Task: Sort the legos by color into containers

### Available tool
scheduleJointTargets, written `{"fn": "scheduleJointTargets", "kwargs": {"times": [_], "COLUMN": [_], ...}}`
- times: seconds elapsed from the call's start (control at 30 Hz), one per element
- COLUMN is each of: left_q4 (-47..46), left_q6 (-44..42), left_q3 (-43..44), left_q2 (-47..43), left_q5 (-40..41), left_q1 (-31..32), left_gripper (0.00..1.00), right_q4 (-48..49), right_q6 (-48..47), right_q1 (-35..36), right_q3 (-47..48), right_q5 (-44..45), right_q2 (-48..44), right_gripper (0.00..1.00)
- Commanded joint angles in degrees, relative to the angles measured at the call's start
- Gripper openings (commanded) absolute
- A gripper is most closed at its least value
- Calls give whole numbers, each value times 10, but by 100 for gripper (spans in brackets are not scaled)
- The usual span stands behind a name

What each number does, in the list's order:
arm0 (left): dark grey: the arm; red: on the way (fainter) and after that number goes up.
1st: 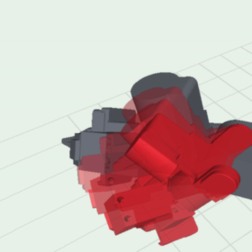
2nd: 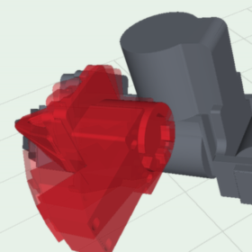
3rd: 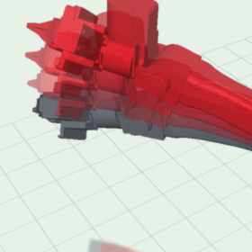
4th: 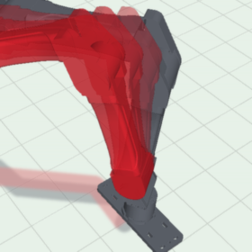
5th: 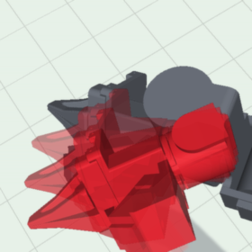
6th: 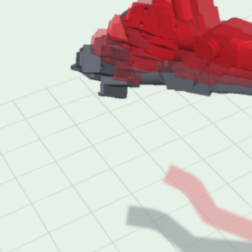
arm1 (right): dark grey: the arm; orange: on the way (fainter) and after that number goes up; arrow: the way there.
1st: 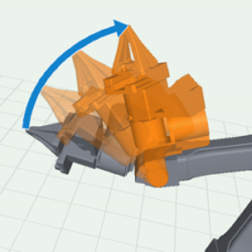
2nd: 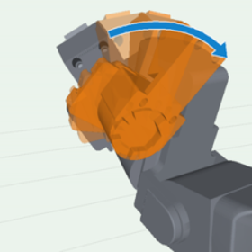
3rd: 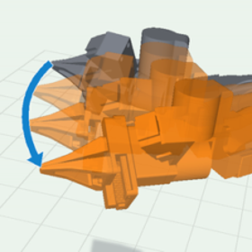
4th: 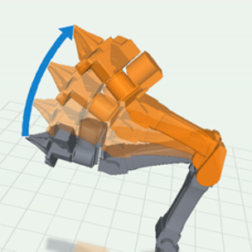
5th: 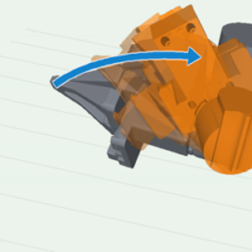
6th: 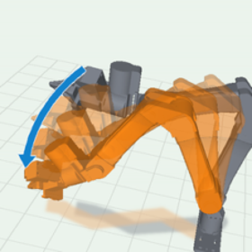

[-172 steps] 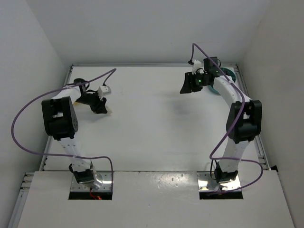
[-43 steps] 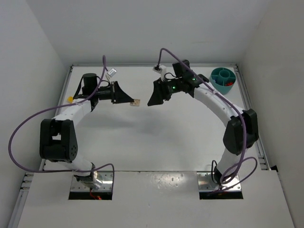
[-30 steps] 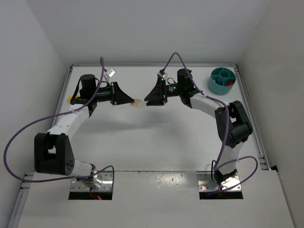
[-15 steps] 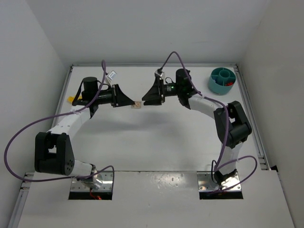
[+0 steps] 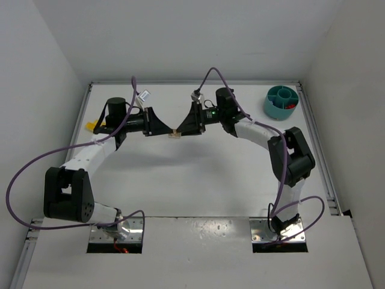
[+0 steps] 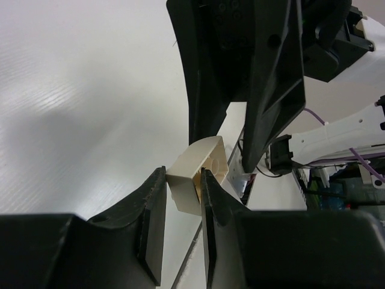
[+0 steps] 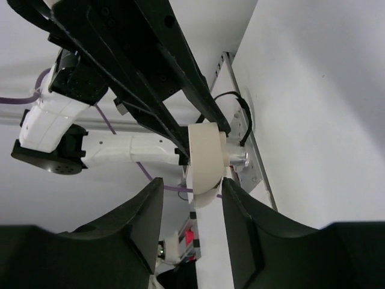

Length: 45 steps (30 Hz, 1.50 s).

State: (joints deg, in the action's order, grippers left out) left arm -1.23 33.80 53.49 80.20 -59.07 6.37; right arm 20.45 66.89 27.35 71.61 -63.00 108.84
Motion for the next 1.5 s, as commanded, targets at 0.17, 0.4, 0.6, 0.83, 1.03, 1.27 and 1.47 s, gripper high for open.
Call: {"fn": "scheduleJointTargets", "kwargs": {"times": [0.17, 0.4, 0.6, 0.83, 1.03, 1.27, 1.47], "left_q4": [-36, -36, 10, 103, 144, 144, 144], "left_q6": [19, 19, -31, -127, -169, -181, -162], "left_q3": [-1, -6, -6, 34, 78, 84, 89], "left_q2": [-5, -10, -38, -51, -41, -41, -34], "left_q5": [-13, -18, 15, 77, 104, 117, 130], "left_q1": [7, 7, 7, 7, 7, 7, 1], "left_gripper": [0, 18, 75, 93, 97, 98, 98], "right_q4": [14, -23, -369, -594, -744, -731, -664], "right_q6": [-13, -69, -411, -640, -766, -760, -716], "right_q1": [18, 10, -62, -223, -399, -499, -505], "right_q3": [34, 40, 150, 240, 467, 611, 621], "right_q5": [3, 3, 104, 302, 403, 493, 511], "right_q2": [14, 7, -38, -80, 25, 126, 179], "right_gripper": [33, 7, 3, 3, 2, 2, 2]}}
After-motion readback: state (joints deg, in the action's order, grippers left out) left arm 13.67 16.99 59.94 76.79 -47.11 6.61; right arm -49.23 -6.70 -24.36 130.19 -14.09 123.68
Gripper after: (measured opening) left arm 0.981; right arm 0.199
